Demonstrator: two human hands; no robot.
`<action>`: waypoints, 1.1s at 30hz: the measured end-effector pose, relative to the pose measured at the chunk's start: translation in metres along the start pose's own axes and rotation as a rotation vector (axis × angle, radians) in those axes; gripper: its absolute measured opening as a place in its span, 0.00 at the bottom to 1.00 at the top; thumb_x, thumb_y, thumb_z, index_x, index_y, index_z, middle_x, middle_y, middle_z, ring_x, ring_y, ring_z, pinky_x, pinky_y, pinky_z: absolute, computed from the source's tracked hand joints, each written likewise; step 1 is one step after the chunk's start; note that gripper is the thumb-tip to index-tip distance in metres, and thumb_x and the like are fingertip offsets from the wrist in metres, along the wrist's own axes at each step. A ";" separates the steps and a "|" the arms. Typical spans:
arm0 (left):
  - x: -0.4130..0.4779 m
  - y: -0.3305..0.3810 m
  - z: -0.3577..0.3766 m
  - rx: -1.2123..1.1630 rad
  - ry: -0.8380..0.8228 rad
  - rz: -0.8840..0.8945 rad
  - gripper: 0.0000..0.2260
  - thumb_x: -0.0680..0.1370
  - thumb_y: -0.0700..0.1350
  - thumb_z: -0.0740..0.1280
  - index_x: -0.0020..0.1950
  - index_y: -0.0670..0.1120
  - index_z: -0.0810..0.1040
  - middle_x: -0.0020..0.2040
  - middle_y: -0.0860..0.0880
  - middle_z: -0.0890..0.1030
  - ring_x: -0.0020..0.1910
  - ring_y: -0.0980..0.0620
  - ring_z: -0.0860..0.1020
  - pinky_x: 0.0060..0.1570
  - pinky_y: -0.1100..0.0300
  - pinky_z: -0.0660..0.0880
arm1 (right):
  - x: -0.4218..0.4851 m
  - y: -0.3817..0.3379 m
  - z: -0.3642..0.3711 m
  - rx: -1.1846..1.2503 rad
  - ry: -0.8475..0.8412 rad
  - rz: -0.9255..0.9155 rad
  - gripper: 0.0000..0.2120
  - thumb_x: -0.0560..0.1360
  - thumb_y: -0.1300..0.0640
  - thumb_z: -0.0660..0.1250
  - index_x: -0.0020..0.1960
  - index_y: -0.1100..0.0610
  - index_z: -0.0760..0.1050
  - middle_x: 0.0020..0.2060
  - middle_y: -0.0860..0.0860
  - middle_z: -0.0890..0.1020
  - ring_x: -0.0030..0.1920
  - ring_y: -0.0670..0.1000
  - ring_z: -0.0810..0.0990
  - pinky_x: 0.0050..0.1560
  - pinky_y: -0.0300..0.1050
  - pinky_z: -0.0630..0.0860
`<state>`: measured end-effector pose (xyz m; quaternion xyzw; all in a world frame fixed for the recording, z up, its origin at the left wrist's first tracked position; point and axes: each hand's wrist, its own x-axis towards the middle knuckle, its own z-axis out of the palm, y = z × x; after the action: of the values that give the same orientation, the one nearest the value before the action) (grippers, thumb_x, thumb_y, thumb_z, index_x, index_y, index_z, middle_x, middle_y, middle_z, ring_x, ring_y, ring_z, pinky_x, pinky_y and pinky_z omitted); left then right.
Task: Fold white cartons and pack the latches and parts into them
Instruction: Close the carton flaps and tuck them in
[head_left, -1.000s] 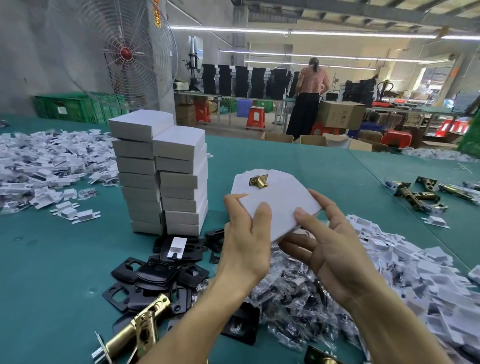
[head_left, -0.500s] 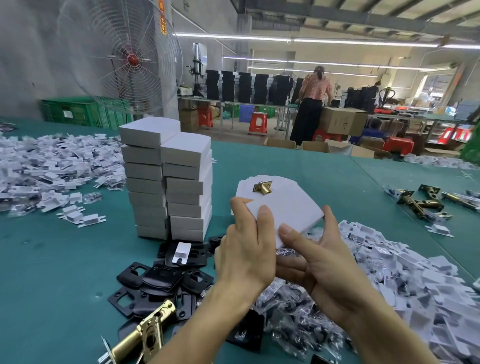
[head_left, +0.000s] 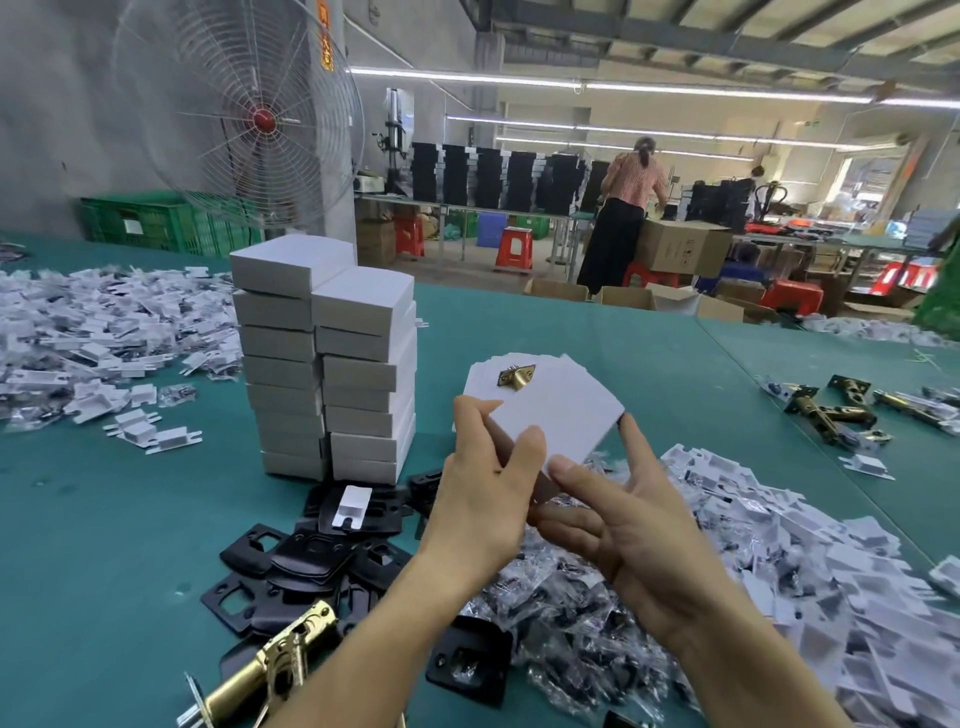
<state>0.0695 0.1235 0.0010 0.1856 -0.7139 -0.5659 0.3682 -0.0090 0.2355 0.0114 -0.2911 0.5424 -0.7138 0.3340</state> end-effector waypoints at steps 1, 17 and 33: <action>0.000 0.001 -0.001 0.014 0.004 -0.009 0.09 0.73 0.61 0.62 0.47 0.61 0.64 0.36 0.49 0.81 0.33 0.51 0.77 0.36 0.49 0.74 | 0.000 0.000 0.001 0.003 -0.005 0.001 0.34 0.68 0.57 0.75 0.65 0.32 0.66 0.48 0.62 0.86 0.36 0.57 0.85 0.36 0.43 0.82; 0.036 0.000 -0.065 -0.199 0.570 -0.236 0.08 0.82 0.40 0.58 0.45 0.48 0.71 0.33 0.51 0.68 0.29 0.52 0.62 0.27 0.58 0.59 | 0.062 0.000 0.022 -0.379 0.084 0.166 0.25 0.77 0.68 0.66 0.68 0.46 0.70 0.53 0.57 0.78 0.35 0.55 0.83 0.35 0.47 0.83; 0.041 0.007 -0.078 -0.405 0.768 -0.151 0.09 0.79 0.39 0.60 0.41 0.48 0.70 0.21 0.57 0.66 0.24 0.53 0.61 0.26 0.59 0.55 | 0.115 0.048 0.072 -0.817 0.124 0.094 0.25 0.74 0.57 0.62 0.71 0.48 0.71 0.65 0.58 0.73 0.53 0.61 0.80 0.53 0.59 0.81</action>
<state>0.1010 0.0456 0.0278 0.3583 -0.3845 -0.6096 0.5934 -0.0151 0.0937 -0.0118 -0.3311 0.8129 -0.4401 0.1896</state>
